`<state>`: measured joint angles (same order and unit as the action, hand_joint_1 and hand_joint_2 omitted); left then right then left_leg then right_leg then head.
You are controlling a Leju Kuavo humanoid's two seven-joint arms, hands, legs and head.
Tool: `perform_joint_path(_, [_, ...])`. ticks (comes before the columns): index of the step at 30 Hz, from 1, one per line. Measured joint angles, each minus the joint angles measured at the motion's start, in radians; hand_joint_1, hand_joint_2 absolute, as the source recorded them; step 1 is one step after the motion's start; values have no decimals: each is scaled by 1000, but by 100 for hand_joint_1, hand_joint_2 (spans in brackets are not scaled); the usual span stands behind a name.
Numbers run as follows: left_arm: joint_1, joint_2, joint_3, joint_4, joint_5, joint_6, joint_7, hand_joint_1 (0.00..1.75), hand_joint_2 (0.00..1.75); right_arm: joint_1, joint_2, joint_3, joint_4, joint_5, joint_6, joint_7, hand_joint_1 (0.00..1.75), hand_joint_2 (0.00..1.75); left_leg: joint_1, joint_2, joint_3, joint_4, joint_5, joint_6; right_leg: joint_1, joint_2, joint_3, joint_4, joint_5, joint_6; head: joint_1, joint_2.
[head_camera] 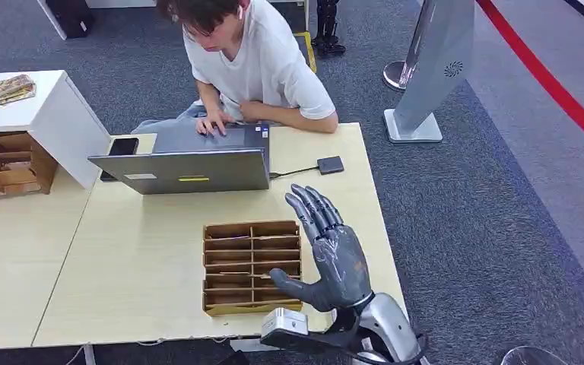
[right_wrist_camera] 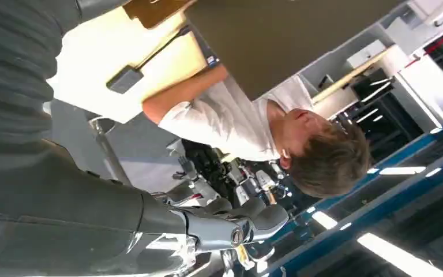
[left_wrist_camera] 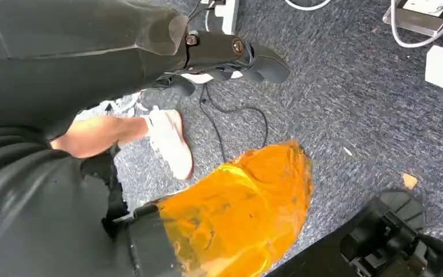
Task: Pass the card to the sensor for recognition and then transmit it.
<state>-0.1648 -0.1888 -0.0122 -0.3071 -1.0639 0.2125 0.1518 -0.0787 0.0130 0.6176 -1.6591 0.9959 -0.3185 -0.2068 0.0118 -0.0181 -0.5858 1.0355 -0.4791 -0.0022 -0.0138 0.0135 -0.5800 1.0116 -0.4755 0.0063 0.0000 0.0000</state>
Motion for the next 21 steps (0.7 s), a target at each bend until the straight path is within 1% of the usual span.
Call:
perform_joint_path(7, [1,0,9,0,-1,-4,0,0,0,0,-9,17,38,89,-28,38,0,175,0,0,0,0,0,0,0,0,0,0,0,0,0,0])
perform_joint_path(13, [1,0,9,0,-1,-5,0,0,0,1,-15,28,56,101,-29,47,0,175,0,0,0,0,0,0,0,0,0,0,0,0,0,0])
perform_joint_path(17, [1,0,10,0,-5,-6,1,0,0,1,-19,31,66,155,-34,70,0,175,0,0,0,0,0,0,0,0,0,0,0,0,0,0])
perform_joint_path(21, [2,1,10,0,-8,-6,2,0,0,3,-24,33,78,168,-41,73,0,175,0,0,0,0,0,0,0,0,0,0,0,0,0,0])
